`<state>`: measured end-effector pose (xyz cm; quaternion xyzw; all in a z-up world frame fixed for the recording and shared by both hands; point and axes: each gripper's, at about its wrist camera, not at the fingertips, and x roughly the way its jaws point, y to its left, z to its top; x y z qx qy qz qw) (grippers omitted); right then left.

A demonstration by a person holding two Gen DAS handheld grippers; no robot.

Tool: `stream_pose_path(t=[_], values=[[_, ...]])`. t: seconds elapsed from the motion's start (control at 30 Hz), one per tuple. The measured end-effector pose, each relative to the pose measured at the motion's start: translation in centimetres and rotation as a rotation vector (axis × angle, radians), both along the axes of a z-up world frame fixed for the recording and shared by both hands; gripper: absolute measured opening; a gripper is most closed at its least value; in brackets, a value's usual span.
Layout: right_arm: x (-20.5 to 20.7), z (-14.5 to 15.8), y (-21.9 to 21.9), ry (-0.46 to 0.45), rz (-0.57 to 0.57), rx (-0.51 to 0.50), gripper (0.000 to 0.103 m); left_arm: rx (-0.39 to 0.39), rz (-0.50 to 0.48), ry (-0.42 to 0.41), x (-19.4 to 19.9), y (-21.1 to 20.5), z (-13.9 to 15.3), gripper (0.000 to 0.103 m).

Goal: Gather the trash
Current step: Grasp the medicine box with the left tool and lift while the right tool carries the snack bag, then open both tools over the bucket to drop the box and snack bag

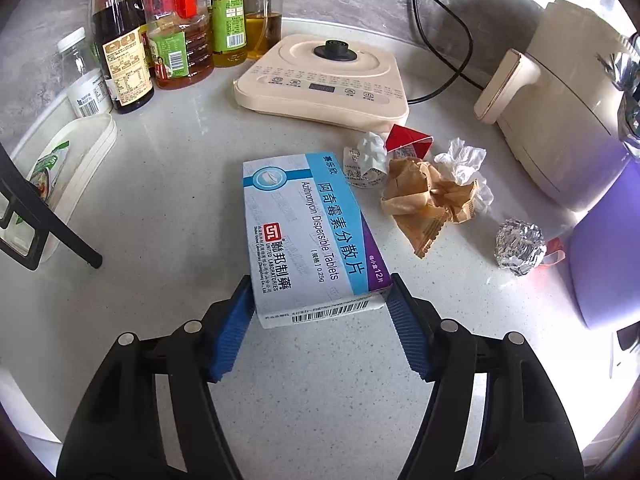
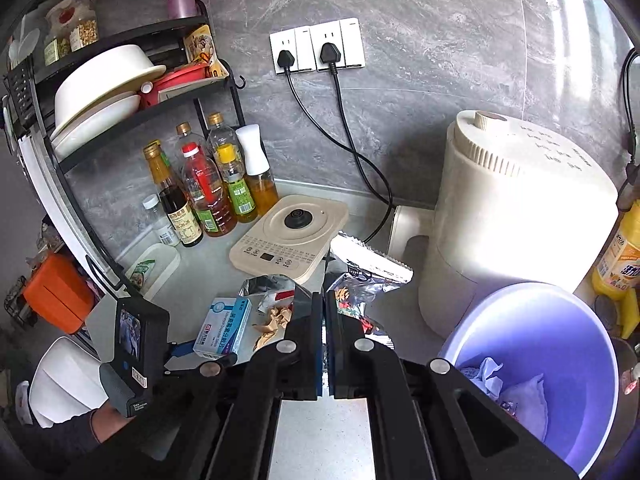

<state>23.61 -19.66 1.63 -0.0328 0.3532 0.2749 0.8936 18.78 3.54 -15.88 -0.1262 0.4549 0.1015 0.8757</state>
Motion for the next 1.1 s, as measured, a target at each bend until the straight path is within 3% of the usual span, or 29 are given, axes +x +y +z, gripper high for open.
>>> stream_pose_path(t=[0.33,0.53,0.6,0.7,0.8,1.1], values=[[-1.7,2.9,-6.8,-0.059,-0.095,0.038,0.003,0.023,-0.046,-0.201,-1.2,-3.2,7.8,0.066],[-2.1,3.7,-11.8,-0.081,-0.186,0.060,0.003,0.019,-0.120,-0.309,-1.2,-7.1,12.7,0.066],[-2.3,3.8,-13.4,-0.080,-0.209,0.068,0.007,0.013,-0.153,-0.338,-1.0,-8.6,14.0,0.066],[-2.9,4.0,-16.2,-0.100,-0.261,0.109,0.059,0.002,-0.211,-0.370,-0.7,-11.1,15.5,0.066],[-3.4,4.1,-18.6,-0.109,-0.300,0.119,0.058,-0.034,-0.272,-0.393,-0.5,-13.6,16.8,0.066],[-4.8,3.2,-24.9,-0.099,-0.382,0.150,0.059,-0.027,-0.430,-0.415,0.1,-21.7,18.5,0.066]])
